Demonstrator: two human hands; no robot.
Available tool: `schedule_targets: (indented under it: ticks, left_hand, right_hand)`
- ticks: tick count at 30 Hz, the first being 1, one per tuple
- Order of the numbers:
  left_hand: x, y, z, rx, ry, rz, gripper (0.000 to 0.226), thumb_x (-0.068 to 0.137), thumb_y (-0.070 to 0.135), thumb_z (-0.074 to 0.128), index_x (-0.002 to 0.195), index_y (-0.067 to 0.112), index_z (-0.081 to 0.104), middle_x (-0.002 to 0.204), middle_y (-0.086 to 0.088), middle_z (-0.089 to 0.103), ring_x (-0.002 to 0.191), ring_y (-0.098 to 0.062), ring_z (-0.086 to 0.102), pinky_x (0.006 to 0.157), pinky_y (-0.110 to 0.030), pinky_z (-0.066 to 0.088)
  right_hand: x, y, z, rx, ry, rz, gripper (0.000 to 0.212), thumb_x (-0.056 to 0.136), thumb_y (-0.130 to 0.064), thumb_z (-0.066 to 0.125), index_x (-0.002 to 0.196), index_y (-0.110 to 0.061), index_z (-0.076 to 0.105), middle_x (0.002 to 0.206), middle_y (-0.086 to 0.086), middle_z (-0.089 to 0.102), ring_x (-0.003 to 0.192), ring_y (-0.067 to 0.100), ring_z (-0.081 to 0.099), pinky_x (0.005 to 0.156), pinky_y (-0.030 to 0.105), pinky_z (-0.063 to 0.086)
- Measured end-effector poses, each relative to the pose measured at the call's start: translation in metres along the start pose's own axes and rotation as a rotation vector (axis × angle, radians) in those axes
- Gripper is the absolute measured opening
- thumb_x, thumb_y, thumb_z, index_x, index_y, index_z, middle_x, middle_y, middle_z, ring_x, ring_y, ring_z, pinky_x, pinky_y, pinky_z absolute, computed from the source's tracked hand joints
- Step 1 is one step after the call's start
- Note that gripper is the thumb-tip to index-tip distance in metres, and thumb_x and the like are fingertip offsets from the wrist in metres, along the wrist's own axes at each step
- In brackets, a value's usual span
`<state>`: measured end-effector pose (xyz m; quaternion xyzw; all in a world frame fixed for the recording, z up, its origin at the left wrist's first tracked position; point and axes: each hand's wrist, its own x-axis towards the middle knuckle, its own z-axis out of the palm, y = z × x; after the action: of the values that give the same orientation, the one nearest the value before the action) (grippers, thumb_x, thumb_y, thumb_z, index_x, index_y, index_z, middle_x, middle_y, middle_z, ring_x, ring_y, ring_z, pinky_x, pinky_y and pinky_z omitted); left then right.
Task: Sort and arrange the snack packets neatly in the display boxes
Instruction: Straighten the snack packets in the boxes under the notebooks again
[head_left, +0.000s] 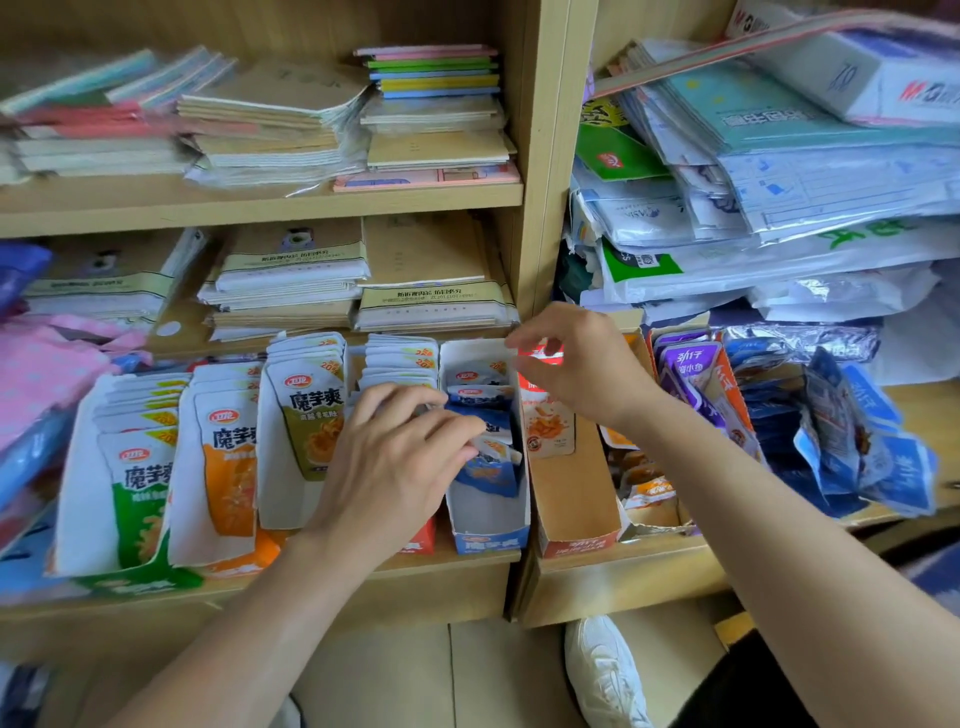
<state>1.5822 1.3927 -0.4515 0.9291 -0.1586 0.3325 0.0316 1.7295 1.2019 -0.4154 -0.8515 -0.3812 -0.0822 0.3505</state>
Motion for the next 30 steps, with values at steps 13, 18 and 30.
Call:
schedule_targets:
  ticks: [13,18,30]
  left_hand:
    - [0.000,-0.005,0.001,-0.060,0.023,-0.014,0.014,0.087,0.028,0.078,0.100,0.021,0.076,0.091,0.007,0.074,0.102,-0.022,0.064,0.089,-0.039,0.040]
    - [-0.001,-0.005,0.000,-0.065,-0.001,-0.014,0.011,0.090,0.030,0.074,0.099,0.022,0.074,0.093,0.009,0.075,0.104,-0.022,0.062,0.090,-0.040,0.040]
    - [0.004,-0.001,-0.001,-0.092,0.004,-0.071,0.005,0.088,0.028,0.075,0.092,0.025,0.075,0.085,0.009,0.073,0.099,-0.021,0.062,0.091,-0.041,0.041]
  right_hand:
    - [0.042,0.005,0.044,-0.390,-0.057,0.018,0.028,0.074,-0.029,0.085,0.091,-0.010,0.074,0.085,0.008,0.071,0.097,0.030,0.047,0.072,0.039,0.042]
    - [0.043,0.016,0.053,-0.307,-0.052,0.020,0.019,0.082,-0.020,0.078,0.070,-0.018,0.063,0.072,0.007,0.057,0.082,0.025,0.046,0.063,0.037,0.043]
    - [0.026,0.003,0.028,0.009,0.132,-0.030,0.013,0.095,-0.020,0.067,0.091,-0.013,0.078,0.081,-0.016,0.069,0.075,0.005,0.060,0.073,0.021,0.045]
